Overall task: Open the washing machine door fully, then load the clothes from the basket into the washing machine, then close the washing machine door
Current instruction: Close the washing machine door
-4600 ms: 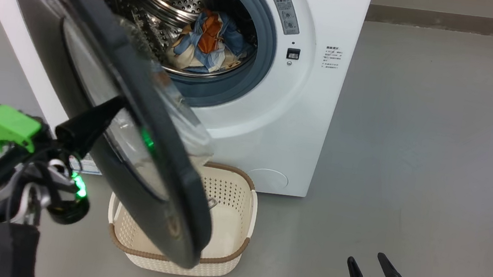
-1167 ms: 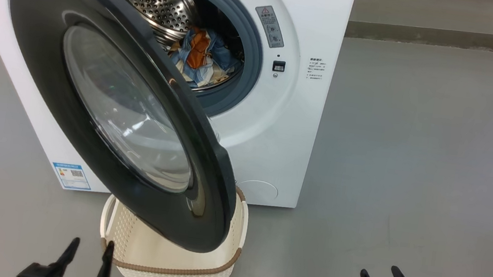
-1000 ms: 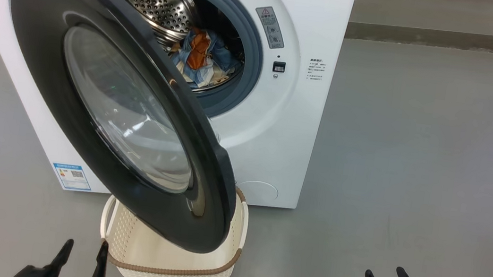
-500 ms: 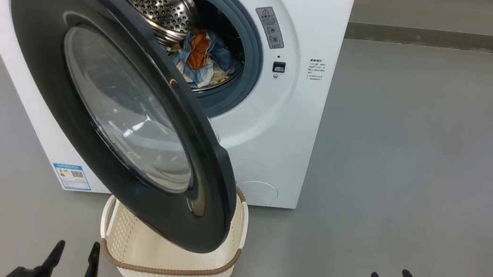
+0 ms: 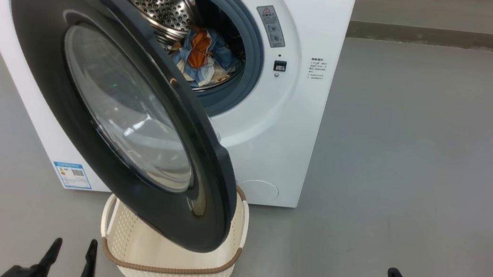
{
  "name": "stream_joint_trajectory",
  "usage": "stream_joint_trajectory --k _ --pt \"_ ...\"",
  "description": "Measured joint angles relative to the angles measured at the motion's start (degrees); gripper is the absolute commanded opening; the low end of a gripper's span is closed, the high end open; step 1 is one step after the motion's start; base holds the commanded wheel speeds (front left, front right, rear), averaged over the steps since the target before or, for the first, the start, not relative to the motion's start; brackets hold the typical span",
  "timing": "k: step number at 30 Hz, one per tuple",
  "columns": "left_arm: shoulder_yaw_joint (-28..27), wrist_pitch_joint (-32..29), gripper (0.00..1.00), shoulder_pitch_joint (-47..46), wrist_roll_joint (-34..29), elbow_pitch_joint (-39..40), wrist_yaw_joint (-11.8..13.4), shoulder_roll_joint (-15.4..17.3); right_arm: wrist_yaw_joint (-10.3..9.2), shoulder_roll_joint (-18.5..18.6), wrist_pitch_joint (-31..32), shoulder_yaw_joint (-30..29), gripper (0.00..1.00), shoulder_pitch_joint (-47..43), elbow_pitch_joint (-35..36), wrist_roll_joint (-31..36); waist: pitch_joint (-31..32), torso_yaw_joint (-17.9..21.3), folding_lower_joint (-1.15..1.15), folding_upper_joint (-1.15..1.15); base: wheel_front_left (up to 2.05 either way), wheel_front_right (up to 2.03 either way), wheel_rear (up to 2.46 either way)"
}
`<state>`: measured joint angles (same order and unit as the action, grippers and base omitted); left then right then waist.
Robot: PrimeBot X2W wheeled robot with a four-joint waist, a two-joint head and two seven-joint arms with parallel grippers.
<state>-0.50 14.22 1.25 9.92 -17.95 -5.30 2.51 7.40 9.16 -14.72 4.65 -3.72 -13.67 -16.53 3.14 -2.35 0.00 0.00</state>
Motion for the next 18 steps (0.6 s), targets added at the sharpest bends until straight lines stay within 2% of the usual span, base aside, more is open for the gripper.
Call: stream_joint_trajectory --k 10,13,18 --pt "-0.4 0.0 1.0 0.0 0.0 0.3 0.0 0.0 0.0 0.5 0.0 1.5 0.0 3.4 9.5 0.9 -0.2 0.0 0.0 0.0 0.0 0.0 0.0" --pt "-0.4 0.0 1.0 0.0 0.0 0.4 0.0 0.0 0.0 1.2 0.0 4.7 0.0 8.7 14.1 1.7 -0.4 0.1 0.0 0.0 0.0 0.0 0.0" --pt "-0.1 0.2 1.0 -0.1 0.0 0.5 0.0 -0.1 0.0 1.6 0.0 13.4 0.0 19.0 20.7 1.9 -0.9 0.1 0.0 0.0 0.0 0.0 0.0"
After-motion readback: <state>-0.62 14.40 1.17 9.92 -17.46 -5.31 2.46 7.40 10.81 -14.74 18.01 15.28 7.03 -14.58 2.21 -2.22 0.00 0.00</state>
